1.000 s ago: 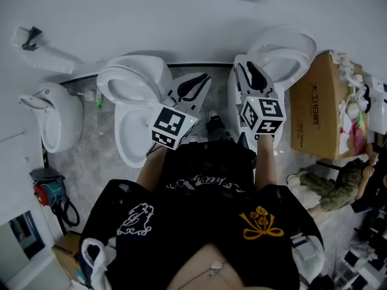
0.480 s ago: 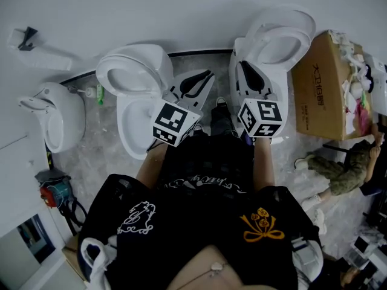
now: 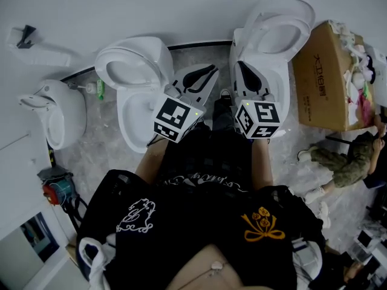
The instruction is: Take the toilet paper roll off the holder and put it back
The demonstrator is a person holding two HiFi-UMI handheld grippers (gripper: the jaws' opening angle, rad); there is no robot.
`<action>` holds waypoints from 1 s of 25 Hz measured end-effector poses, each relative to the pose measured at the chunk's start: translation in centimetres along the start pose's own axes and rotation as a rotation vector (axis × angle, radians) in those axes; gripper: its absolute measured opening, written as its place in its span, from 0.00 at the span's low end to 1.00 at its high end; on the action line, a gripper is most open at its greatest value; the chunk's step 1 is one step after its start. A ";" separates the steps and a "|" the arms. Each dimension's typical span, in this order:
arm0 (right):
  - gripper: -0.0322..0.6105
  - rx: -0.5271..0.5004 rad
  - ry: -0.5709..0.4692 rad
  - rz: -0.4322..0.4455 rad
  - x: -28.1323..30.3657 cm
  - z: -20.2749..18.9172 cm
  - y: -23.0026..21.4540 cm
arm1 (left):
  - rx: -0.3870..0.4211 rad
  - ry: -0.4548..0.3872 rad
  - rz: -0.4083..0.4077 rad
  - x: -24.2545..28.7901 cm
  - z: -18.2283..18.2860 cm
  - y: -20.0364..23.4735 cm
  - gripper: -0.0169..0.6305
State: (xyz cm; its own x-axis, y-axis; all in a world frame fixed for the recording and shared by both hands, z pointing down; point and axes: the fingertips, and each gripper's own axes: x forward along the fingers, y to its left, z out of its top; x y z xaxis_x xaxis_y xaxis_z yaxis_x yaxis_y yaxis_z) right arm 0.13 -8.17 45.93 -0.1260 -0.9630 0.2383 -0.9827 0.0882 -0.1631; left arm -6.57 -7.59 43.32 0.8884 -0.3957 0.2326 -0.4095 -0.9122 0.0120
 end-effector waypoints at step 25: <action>0.07 -0.031 0.003 -0.002 -2.7 -0.4 0.4 | 0.025 0.006 -0.024 -1.4 -0.5 -2.7 0.09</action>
State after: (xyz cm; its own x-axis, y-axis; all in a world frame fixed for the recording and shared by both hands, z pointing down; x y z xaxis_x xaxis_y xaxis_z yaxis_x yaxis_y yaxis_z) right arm -0.01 -5.43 45.63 -0.1243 -0.9624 0.2417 -0.9866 0.0940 -0.1331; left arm -6.82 -4.50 43.42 0.8969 -0.3727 0.2381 -0.3824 -0.9240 -0.0062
